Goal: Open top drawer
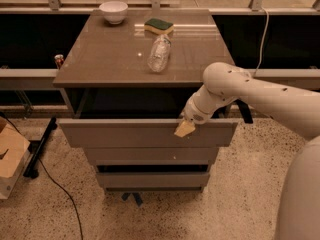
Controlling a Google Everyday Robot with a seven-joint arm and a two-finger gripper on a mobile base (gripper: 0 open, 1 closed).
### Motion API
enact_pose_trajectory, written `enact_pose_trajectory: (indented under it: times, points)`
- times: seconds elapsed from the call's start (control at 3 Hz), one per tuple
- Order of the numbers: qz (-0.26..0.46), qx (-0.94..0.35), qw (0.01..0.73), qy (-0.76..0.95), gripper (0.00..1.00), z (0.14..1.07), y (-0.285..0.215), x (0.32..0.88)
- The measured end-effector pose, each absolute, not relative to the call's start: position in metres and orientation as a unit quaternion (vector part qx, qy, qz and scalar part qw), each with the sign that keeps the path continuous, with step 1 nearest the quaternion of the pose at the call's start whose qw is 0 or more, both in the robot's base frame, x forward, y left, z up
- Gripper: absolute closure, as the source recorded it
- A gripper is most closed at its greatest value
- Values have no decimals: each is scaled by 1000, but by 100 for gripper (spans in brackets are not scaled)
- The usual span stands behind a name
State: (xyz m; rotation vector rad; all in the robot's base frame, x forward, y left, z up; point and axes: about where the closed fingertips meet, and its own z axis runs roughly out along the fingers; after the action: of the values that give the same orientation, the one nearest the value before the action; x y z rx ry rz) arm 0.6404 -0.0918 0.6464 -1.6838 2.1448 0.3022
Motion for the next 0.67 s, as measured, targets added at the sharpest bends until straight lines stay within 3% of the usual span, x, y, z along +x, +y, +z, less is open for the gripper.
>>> enact_pose_trajectory:
  times: [0.33,0.67]
  points:
    - [108,-602,198,766,89,647,-92,640]
    - [115,-591,185,777,94,641,-97,617]
